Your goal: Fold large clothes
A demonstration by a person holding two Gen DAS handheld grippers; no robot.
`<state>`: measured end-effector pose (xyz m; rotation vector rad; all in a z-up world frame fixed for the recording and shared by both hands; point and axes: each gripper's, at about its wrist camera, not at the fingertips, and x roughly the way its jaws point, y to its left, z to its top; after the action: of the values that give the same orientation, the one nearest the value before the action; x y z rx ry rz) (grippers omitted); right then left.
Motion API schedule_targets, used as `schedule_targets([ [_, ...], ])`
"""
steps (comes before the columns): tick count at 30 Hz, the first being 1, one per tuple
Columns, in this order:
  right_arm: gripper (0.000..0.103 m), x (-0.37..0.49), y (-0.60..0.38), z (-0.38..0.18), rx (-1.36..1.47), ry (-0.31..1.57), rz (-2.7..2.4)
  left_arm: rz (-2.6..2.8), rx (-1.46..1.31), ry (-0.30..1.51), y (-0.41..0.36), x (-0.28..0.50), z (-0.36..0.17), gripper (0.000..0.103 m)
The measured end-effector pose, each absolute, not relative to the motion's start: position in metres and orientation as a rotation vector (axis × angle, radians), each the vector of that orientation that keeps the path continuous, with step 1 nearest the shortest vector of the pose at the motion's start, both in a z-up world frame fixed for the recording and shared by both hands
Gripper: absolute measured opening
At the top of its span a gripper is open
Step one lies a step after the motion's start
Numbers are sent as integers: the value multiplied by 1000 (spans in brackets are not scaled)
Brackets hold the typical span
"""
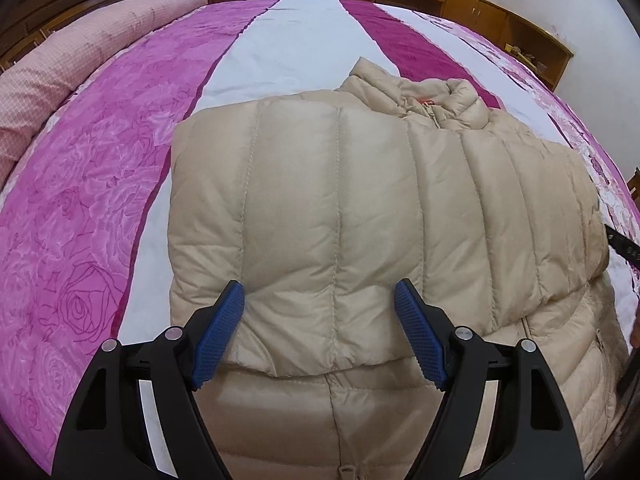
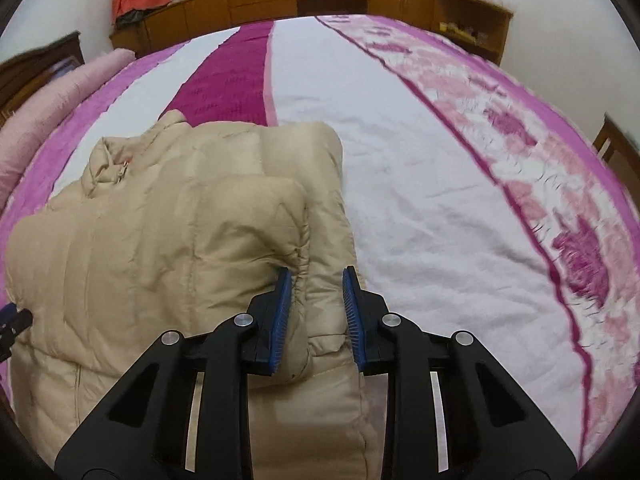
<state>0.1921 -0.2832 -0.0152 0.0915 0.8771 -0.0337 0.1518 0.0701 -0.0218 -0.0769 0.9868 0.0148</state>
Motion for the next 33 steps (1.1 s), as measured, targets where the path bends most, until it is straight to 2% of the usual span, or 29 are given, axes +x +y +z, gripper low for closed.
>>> schedule_targets([
  [2,30,189,-291,-13,127,870,-18,12,-71,981,69,147,-17,75],
  [4,39,179,-299,-5,168,859,1,13,-67,976,70,138,-10,75],
  [6,54,165,-302,6,186,847,32,14,-72,974,73,128,-4,75],
  [13,62,105,-302,28,196,872,122,10,-91,968,80,81,14,75],
  [15,69,85,-303,30,200,880,139,5,-94,970,81,65,17,75],
  [18,74,55,-304,30,200,898,163,-8,-97,981,82,46,18,75],
  [23,79,19,-310,19,192,944,153,-27,-73,1010,81,16,14,75],
  [33,80,-22,-327,-9,157,1028,98,-18,-120,1107,89,-24,-15,75],
])
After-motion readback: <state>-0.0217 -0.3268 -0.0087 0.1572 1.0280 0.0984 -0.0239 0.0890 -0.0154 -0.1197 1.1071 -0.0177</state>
